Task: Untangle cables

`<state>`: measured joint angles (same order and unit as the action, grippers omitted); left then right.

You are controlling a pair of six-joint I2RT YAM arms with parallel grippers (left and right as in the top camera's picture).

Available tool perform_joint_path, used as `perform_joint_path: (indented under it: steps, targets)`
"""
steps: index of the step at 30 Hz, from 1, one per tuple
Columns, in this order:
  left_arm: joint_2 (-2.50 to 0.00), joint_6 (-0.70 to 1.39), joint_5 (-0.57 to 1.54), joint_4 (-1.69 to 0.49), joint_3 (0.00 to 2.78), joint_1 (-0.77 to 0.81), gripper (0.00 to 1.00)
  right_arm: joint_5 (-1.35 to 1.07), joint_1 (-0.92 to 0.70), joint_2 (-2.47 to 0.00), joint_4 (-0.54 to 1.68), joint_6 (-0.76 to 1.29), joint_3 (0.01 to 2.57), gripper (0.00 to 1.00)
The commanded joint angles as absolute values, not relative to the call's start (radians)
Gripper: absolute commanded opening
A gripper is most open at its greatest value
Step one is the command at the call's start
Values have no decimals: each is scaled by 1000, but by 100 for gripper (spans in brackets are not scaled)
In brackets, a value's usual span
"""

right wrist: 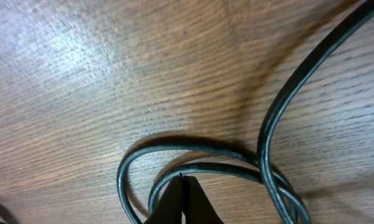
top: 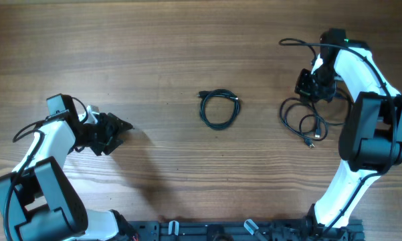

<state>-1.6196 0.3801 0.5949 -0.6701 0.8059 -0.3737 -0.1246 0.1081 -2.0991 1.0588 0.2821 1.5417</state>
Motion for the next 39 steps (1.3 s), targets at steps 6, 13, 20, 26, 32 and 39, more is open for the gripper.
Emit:
perform_joint_path:
  steps: [6,13,20,26,32,39]
  targets:
    - [-1620,375,582,-667,804,-370,58,-92,96,-2104,987,297,1398,4]
    - [-1620,375,581,-666,804,-370,58,-30,96,-2104,668,302,1340,4]
    - [-1620,375,581,-671,804,-370,58,247,102,-2107,151,302,1246,4]
    - [-1620,375,582,-672,804,-370,58,336,159,-2153,-210,236,1242,5]
    - [-1620,375,581,-686,804,-370,58,286,253,-2140,-515,195,1244,4]
    - [-1620,375,581,-689,804,-370,63,38,253,-1822,-381,53,1244,23]
